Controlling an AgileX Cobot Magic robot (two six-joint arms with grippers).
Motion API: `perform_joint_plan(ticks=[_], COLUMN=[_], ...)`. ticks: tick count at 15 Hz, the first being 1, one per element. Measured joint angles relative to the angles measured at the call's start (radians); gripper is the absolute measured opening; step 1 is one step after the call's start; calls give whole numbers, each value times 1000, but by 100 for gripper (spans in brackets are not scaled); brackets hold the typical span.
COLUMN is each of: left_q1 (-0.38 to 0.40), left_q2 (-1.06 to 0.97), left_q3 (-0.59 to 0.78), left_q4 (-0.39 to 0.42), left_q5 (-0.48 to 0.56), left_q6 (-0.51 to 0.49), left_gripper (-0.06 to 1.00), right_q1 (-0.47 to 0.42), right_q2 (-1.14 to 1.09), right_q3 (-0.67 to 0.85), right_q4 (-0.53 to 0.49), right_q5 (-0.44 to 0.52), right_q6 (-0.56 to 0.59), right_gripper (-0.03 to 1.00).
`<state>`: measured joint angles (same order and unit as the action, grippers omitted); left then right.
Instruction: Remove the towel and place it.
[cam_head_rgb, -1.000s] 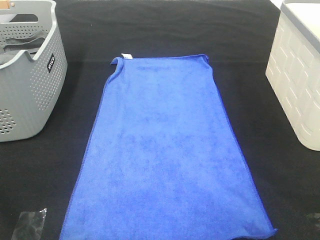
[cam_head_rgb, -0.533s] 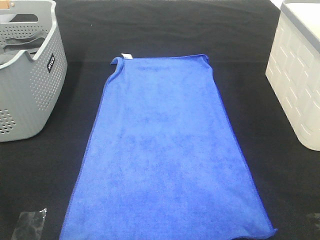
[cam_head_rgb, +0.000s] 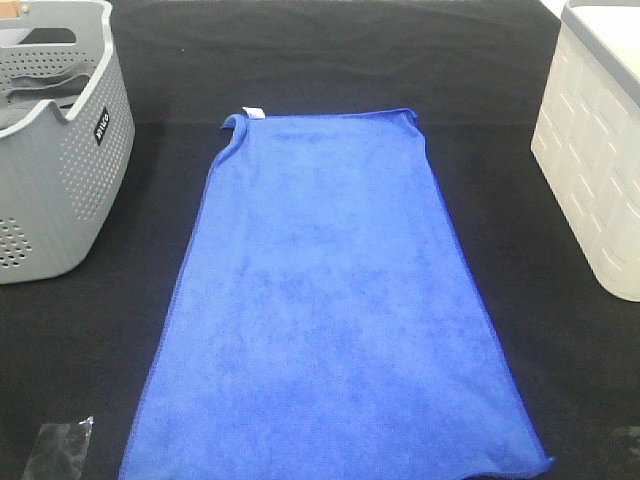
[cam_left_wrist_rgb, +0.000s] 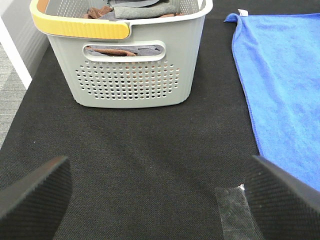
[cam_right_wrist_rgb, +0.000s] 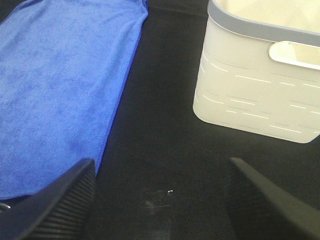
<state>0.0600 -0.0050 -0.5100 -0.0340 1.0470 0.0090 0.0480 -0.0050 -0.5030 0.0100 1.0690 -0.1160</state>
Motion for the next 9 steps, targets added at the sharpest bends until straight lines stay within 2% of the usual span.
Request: perform_joint_plan(ticks=[9], left_q1=[0], left_q2=[0], left_q3=[0], left_q4=[0], left_q5=[0], left_q6=[0], left_gripper=[88], right_q1=[0], right_q2=[0], right_q3=[0], right_q4=[0], right_q5=[0], right_q6=[0], right_gripper=[72])
